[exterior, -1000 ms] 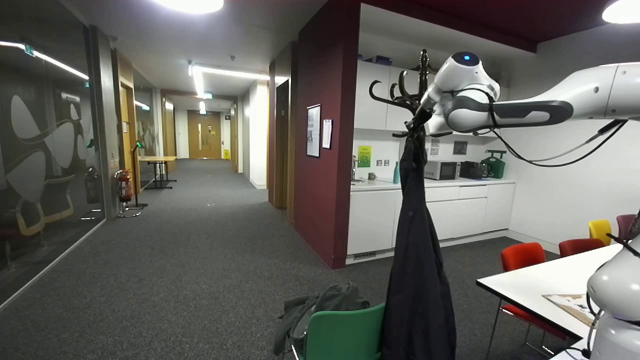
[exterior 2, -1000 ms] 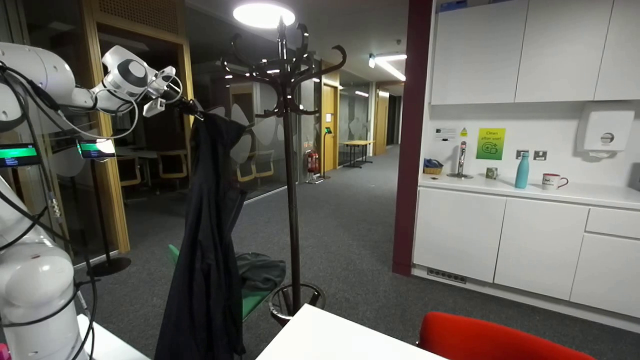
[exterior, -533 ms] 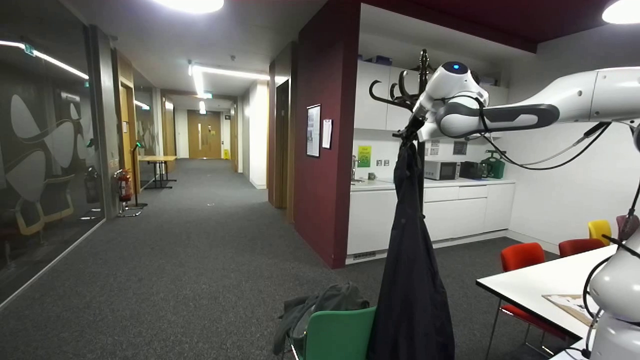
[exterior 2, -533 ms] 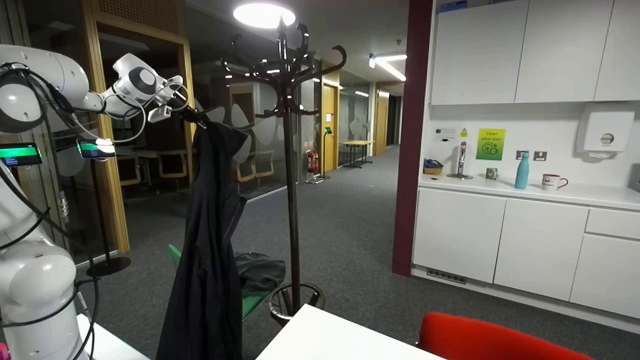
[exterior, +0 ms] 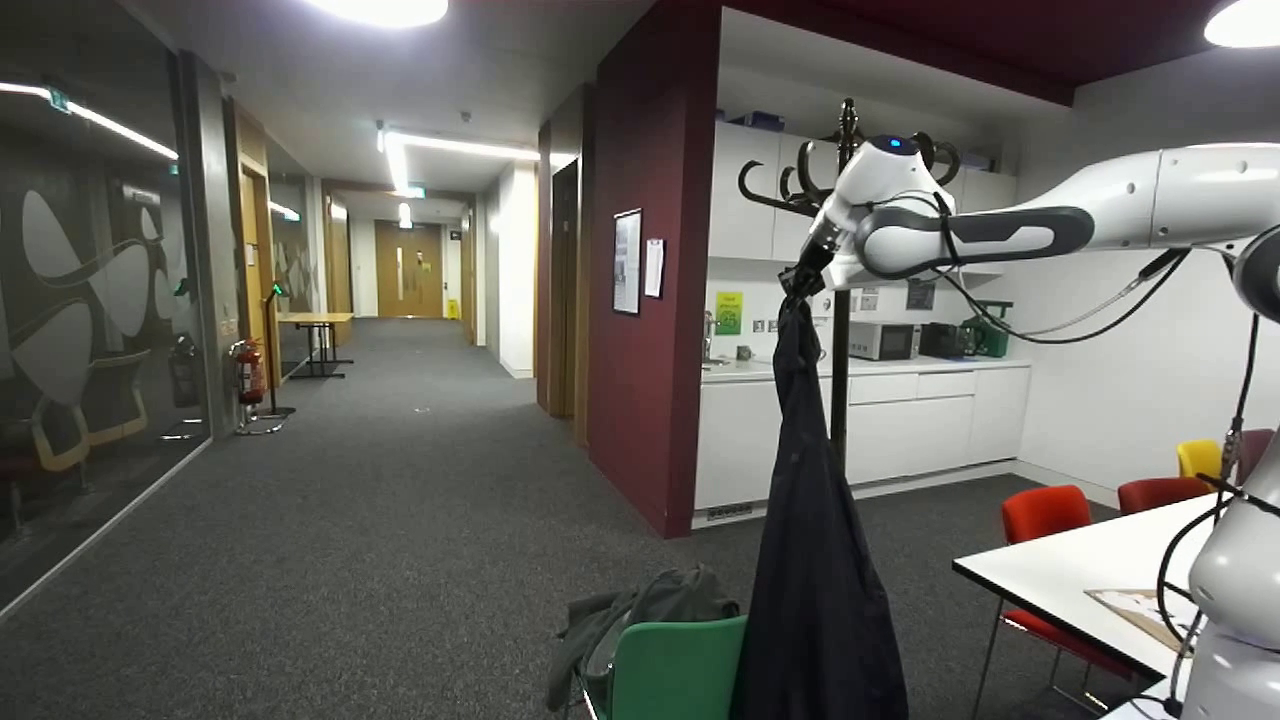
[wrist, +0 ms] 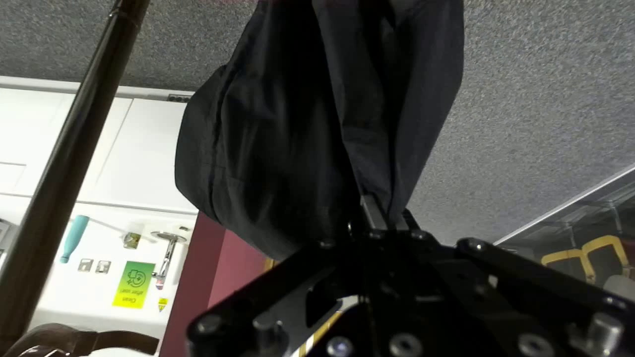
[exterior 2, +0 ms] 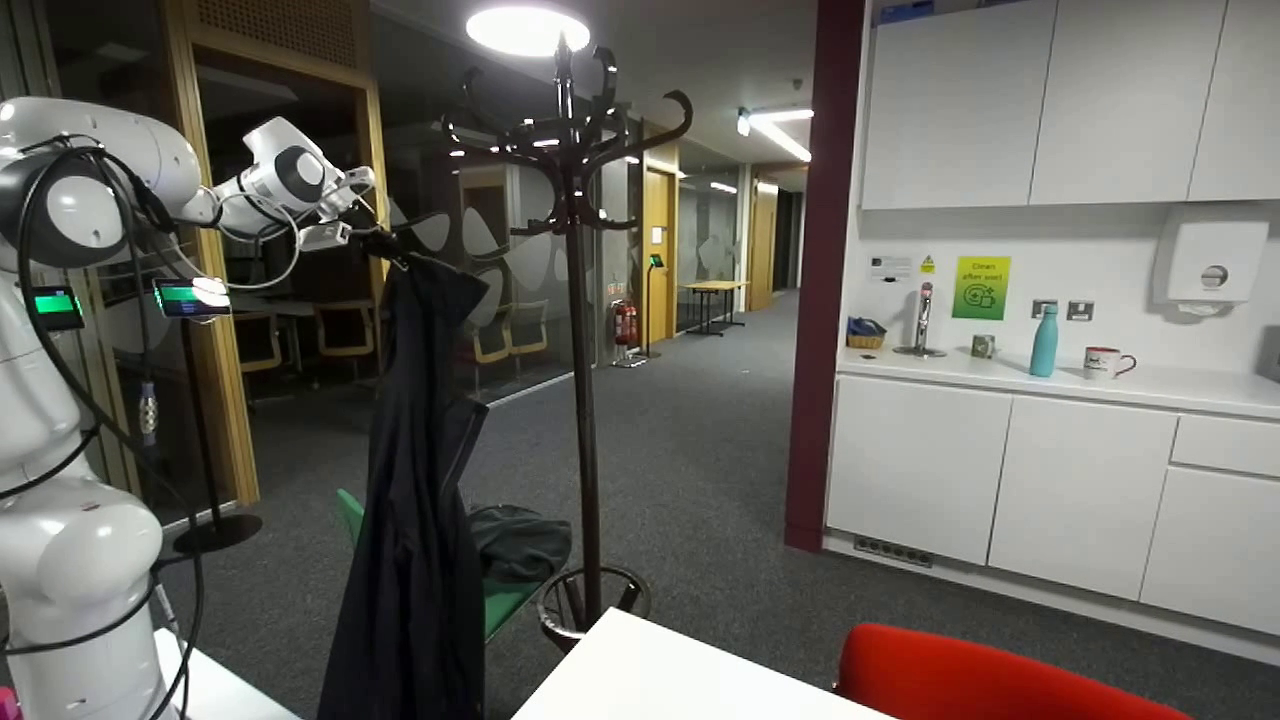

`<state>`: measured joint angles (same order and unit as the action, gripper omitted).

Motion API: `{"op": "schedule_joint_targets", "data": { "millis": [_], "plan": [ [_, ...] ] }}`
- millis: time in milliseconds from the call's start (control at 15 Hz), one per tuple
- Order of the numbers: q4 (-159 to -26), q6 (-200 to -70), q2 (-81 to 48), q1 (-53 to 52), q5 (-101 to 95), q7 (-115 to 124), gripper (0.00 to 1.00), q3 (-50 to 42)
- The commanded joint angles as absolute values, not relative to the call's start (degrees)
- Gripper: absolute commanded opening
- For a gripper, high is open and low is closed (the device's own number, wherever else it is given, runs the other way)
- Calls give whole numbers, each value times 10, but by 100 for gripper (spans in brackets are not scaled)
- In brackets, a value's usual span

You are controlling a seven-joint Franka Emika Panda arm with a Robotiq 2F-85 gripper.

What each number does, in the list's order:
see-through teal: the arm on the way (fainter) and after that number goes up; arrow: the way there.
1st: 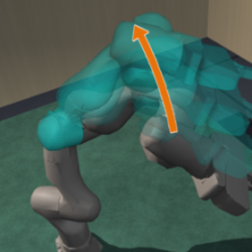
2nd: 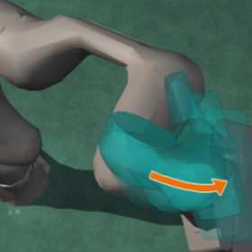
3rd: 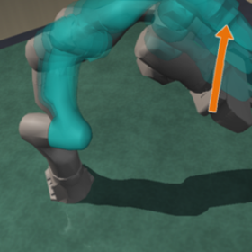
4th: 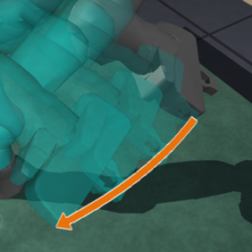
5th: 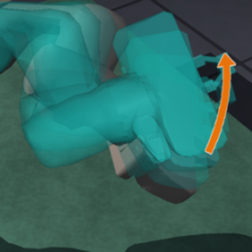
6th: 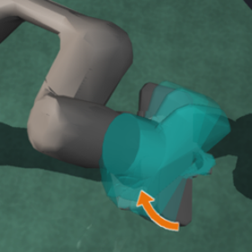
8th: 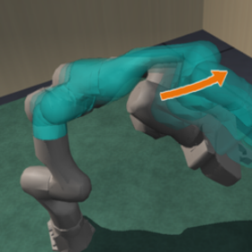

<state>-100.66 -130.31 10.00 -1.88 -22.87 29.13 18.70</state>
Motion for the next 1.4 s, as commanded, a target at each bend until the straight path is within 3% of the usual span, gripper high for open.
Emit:
{"op": "schedule_joint_targets", "data": {
  "millis": [0,867,1333],
  "plan": [
    [-960,-1279,81,-49,-190,237,0,170],
    [-989,-1285,85,-58,-187,256,0,166],
    [-926,-1282,12,-81,-212,260,0,174]
  ]
}}
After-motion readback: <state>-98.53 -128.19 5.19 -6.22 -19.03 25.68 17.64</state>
